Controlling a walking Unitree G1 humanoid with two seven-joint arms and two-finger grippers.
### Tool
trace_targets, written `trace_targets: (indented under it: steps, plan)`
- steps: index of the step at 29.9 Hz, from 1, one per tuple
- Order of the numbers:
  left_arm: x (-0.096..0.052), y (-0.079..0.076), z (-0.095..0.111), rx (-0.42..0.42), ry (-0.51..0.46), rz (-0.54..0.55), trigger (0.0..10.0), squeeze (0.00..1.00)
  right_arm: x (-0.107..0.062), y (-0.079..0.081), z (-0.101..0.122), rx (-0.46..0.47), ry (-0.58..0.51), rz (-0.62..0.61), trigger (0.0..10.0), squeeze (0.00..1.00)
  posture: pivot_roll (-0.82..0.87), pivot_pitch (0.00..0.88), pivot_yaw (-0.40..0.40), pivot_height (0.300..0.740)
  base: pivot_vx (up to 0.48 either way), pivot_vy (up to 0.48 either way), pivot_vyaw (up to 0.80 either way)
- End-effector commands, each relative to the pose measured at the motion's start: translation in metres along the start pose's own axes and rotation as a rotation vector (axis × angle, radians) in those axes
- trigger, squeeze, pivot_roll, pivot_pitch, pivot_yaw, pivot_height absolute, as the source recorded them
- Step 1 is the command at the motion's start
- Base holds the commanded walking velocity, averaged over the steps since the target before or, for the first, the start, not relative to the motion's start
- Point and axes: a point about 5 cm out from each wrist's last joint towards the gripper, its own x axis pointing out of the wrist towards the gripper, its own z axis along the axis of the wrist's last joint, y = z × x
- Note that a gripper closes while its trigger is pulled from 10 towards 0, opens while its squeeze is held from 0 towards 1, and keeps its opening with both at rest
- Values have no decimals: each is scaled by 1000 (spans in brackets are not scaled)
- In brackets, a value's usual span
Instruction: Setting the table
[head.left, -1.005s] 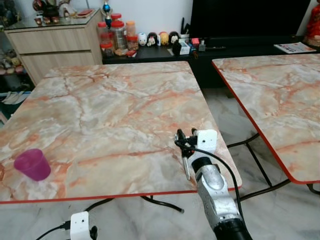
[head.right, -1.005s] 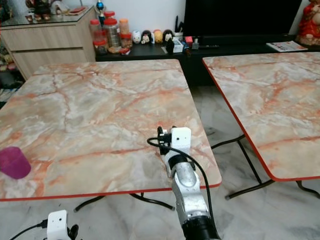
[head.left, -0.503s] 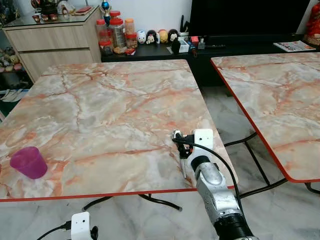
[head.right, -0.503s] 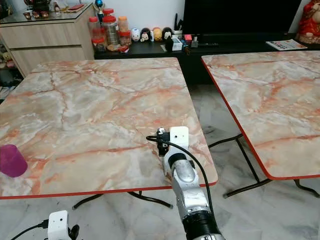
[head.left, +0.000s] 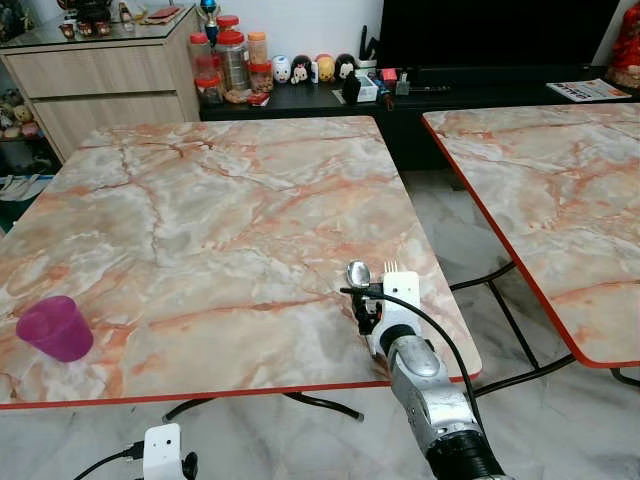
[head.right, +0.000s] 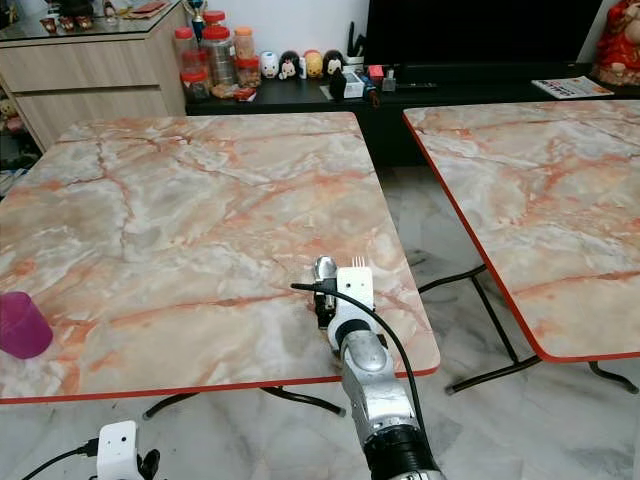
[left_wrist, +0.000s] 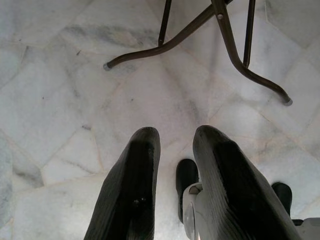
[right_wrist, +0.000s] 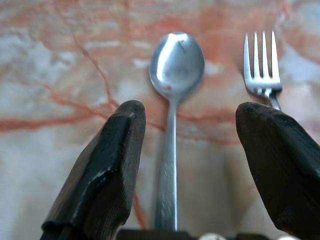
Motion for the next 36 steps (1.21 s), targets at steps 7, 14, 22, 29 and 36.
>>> trace_targets:
  steps: [7,14,22,29,36]
  plan:
    - [0,-2,-3,14,22,-10,10000,0,2,-2,-4,-5,29,-10,10000,0,16,0,-3,732,0,0,0]
    - [0,-5,-3,5,24,-8,10000,0,6,-3,1,-15,26,-10,10000,0,10,0,-10,732,0,0,0]
    - [0,-8,-4,-13,26,-4,10000,0,11,-1,13,-25,4,2,10000,0,4,0,-21,732,0,0,0]
    - [2,-8,-1,-18,27,-1,10000,0,17,0,17,-99,4,-2,10000,0,6,0,-26,732,0,0,0]
    - [2,-2,0,-34,32,21,10000,0,19,-1,13,-124,35,-15,10000,0,5,0,-26,732,0,0,0]
